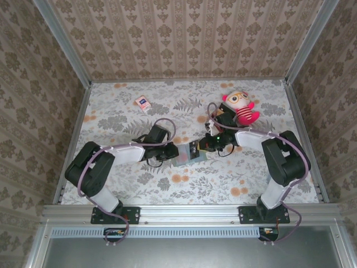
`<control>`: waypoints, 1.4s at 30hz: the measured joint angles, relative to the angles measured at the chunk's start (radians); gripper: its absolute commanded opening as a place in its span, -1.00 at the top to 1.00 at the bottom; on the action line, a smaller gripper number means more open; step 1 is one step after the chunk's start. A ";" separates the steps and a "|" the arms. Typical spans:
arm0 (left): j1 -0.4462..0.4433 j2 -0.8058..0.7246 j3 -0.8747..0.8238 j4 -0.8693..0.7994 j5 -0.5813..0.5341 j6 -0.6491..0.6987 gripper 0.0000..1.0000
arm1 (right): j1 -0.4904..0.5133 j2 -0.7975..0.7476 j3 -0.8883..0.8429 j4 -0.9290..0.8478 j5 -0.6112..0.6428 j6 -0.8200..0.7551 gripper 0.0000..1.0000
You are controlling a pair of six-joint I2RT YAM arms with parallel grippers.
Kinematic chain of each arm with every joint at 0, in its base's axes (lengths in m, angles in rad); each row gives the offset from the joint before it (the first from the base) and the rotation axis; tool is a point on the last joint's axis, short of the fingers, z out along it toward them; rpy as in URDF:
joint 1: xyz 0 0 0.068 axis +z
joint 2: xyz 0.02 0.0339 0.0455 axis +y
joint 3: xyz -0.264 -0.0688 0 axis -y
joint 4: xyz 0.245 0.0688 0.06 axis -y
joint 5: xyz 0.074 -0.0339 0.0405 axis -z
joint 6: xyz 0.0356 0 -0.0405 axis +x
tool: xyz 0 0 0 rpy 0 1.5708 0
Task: Take the credit cards out of the card holder
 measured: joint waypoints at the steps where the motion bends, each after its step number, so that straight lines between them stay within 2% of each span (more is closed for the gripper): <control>1: 0.000 -0.016 0.002 -0.014 0.002 0.005 0.26 | -0.001 -0.016 -0.001 0.000 -0.005 0.000 1.00; 4: 0.011 -0.080 0.007 -0.051 0.013 0.026 -0.02 | -0.004 -0.055 -0.005 0.005 -0.035 0.000 1.00; 6: 0.031 -0.137 0.007 -0.058 0.031 0.026 -0.33 | -0.006 -0.080 -0.011 0.018 -0.072 0.003 1.00; 8: 0.053 -0.192 0.006 -0.050 0.051 0.024 -0.54 | -0.008 -0.098 -0.016 0.050 -0.119 0.013 1.00; 12: 0.086 -0.293 -0.011 0.011 0.102 0.002 -0.68 | -0.009 -0.124 -0.038 0.161 -0.221 0.079 1.00; 16: 0.092 -0.330 -0.019 0.087 0.170 -0.011 -0.65 | -0.008 -0.132 -0.048 0.276 -0.305 0.160 1.00; 23: 0.098 -0.324 -0.020 0.210 0.283 -0.066 -0.17 | -0.008 -0.155 -0.048 0.424 -0.402 0.268 1.00; 26: 0.098 -0.326 -0.020 0.235 0.296 -0.075 -0.01 | -0.008 -0.158 -0.048 0.461 -0.425 0.301 1.00; 34: 0.098 -0.332 -0.028 0.306 0.328 -0.113 0.58 | -0.002 -0.158 -0.048 0.531 -0.452 0.355 1.00; 37: 0.099 -0.328 -0.044 0.377 0.343 -0.145 0.90 | -0.002 -0.158 -0.048 0.547 -0.445 0.372 0.72; 40: 0.098 -0.303 -0.045 0.469 0.362 -0.189 0.99 | -0.002 -0.158 -0.071 0.607 -0.415 0.415 0.54; 42: 0.098 -0.278 -0.048 0.518 0.367 -0.218 1.00 | 0.006 -0.158 -0.086 0.660 -0.390 0.455 0.48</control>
